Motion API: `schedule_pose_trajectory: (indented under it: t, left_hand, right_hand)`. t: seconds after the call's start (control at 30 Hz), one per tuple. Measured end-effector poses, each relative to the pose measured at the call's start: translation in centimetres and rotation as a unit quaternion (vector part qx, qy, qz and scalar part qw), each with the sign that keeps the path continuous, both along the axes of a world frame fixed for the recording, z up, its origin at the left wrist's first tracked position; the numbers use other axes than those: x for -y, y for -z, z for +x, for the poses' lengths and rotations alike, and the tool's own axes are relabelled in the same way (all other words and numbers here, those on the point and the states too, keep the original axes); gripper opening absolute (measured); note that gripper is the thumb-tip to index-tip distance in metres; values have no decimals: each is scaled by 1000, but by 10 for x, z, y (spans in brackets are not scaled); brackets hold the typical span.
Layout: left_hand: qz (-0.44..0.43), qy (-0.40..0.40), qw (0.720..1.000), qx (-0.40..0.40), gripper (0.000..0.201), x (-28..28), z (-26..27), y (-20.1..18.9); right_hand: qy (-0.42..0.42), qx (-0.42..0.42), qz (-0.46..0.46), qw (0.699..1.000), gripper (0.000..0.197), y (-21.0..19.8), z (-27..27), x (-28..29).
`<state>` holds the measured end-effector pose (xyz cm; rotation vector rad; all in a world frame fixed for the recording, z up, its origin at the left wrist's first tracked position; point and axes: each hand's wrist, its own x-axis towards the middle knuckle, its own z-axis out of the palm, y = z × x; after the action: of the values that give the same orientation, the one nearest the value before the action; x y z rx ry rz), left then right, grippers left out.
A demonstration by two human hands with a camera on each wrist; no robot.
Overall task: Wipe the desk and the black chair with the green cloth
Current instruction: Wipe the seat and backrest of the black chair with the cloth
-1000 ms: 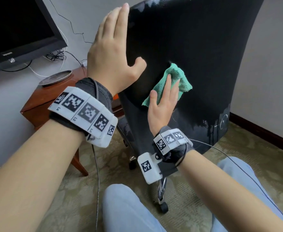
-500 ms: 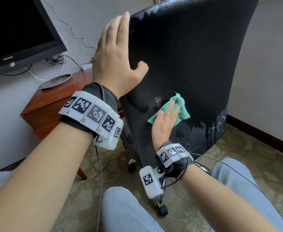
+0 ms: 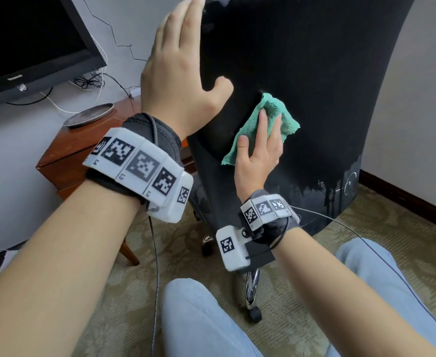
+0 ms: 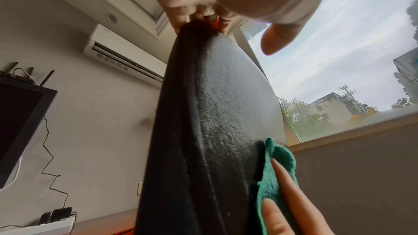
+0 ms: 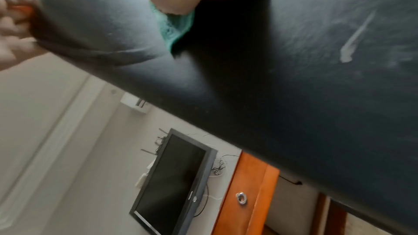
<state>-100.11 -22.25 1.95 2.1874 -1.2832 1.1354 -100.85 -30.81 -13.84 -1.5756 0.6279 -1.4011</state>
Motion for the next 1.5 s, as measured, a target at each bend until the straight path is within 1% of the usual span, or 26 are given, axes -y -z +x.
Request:
schedule_pose_trajectory:
  t: [0.07,0.13,0.2,0.27,0.33,0.47,0.53,0.67,0.73,0.83,0.97,1.07,1.13,1.27,1.37,1.43,1.5]
  left_hand:
    - [-4,2,1000,0,78,1,0,0]
    - [-9,6,1000,0,78,1,-1,1]
    - [-15,8,1000,2,79,1,-2,3]
    - [-21,5,1000,4,80,3,-3,4]
    - [-25,-1,1000,2,81,6,-5,4]
    - [-28,-7,1000,-1,81,8,-7,5]
    - [-17,-5,1000,-5,81,6,-7,4]
    - [-6,-3,1000,-12,82,4,-7,3]
    - [-6,3,1000,-17,82,3,-8,2]
    - [2,13,1000,-27,81,-1,-5,-1]
    - [5,16,1000,-22,81,-2,-1,-2]
    - [-3,22,1000,-20,80,0,0,-1]
    - [-7,22,1000,-17,80,0,0,0]
    - [-13,19,999,-23,81,1,-3,1]
    - [-19,14,999,-23,82,2,-7,2]
    - [-20,9,999,-25,82,3,-8,2]
    - [-19,4,999,-28,81,3,-9,2]
  right_hand:
    - [13,-7,7,1000,55,11,0,9]
    - [31,-24,38,998,55,28,-3,19]
    - [30,-40,98,994,54,48,-9,27]
    - [8,-50,163,985,53,61,-14,30]
    - [-6,-56,204,977,52,61,-15,27]
    - [-25,-44,265,963,52,34,-10,15]
    - [-49,-37,259,964,53,19,-9,4]
    - [-117,11,157,981,54,-13,-9,-28]
    - [-120,41,131,983,53,-31,-7,-36]
    - [-85,69,104,989,54,-42,-3,-36]
    - [-14,69,70,995,55,-25,3,-24]
    - [11,55,35,998,54,-8,6,-13]
    - [14,40,43,998,55,5,5,-7]
    - [31,-10,97,995,55,50,-2,5]
    - [13,-53,193,980,55,84,-11,10]
    - [-2,-73,253,965,55,97,-14,9]
    - [-17,-88,292,952,61,96,-14,6]
